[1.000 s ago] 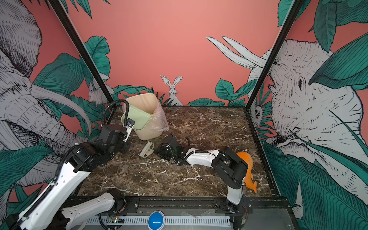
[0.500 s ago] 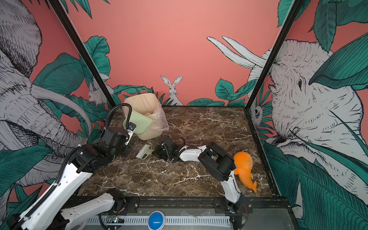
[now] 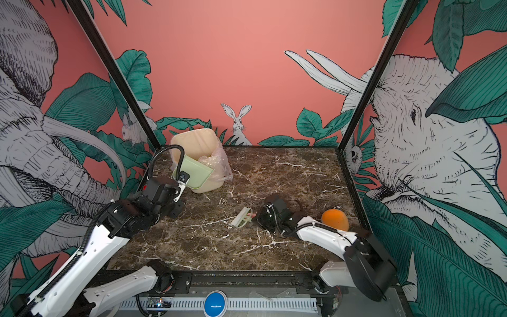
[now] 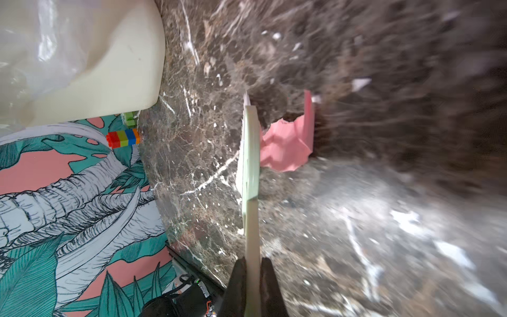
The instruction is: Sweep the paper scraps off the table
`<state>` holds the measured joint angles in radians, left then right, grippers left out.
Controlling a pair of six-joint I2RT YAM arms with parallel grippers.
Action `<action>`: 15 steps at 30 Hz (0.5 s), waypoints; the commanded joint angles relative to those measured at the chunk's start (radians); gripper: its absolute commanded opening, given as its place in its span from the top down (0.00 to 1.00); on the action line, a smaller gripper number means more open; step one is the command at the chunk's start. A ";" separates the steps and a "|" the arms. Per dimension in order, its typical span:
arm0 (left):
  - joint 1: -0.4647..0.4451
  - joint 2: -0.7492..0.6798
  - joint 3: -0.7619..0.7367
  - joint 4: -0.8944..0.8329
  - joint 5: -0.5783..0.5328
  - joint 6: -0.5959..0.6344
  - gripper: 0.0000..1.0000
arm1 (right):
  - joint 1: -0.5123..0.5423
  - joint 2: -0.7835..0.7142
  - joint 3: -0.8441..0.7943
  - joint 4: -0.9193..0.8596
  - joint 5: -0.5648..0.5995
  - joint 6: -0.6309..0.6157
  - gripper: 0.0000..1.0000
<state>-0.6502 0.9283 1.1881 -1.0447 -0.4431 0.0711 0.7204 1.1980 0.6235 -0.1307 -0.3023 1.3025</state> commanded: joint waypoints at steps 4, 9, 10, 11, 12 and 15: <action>-0.007 0.000 -0.040 0.016 0.073 -0.024 0.87 | -0.064 -0.155 0.116 -0.397 0.066 -0.145 1.00; -0.030 0.005 -0.074 0.018 0.134 -0.035 0.87 | -0.120 -0.121 0.307 -0.614 0.088 -0.381 1.00; -0.040 0.008 -0.085 0.017 0.146 -0.039 0.87 | -0.133 -0.106 0.353 -0.668 0.097 -0.444 1.00; -0.045 0.009 -0.095 0.016 0.151 -0.045 0.86 | -0.146 -0.094 0.393 -0.710 0.106 -0.496 1.00; -0.074 0.012 -0.107 0.014 0.156 -0.050 0.86 | -0.159 -0.074 0.438 -0.754 0.114 -0.556 1.00; -0.139 0.028 -0.136 0.022 0.163 -0.080 0.86 | -0.185 -0.015 0.557 -0.867 0.132 -0.699 1.00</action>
<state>-0.7479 0.9478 1.0767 -1.0340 -0.3153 0.0372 0.5529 1.1469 1.1049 -0.8143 -0.2169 0.8150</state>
